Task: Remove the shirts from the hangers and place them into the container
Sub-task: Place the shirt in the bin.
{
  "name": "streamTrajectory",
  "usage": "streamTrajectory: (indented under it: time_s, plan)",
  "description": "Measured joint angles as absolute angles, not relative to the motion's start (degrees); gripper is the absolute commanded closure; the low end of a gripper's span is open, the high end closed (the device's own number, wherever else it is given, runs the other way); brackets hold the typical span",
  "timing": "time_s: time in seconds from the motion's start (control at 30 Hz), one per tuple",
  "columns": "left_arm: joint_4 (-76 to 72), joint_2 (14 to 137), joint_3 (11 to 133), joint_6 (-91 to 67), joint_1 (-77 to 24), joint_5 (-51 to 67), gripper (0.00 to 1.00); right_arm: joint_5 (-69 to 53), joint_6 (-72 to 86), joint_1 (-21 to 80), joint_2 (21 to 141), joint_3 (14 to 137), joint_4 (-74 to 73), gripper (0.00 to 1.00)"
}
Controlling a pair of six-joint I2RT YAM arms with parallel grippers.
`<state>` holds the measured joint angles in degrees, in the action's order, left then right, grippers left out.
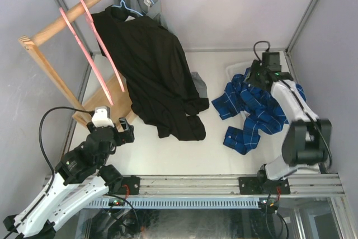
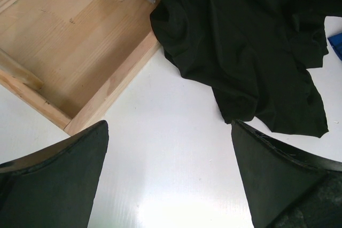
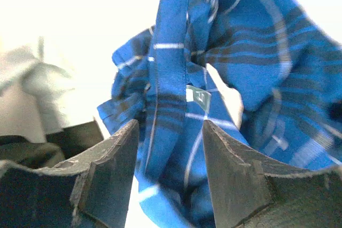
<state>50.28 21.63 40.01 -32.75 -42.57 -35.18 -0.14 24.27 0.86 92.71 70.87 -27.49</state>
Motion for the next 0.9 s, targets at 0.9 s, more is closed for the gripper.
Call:
streamTrajectory:
  time_s: [0.9]
  plan:
    - [50.28,22.9,40.01,-32.36,-42.57,-34.3,0.0,-3.97,25.96,-8.34,100.99,62.74,-28.64,0.48]
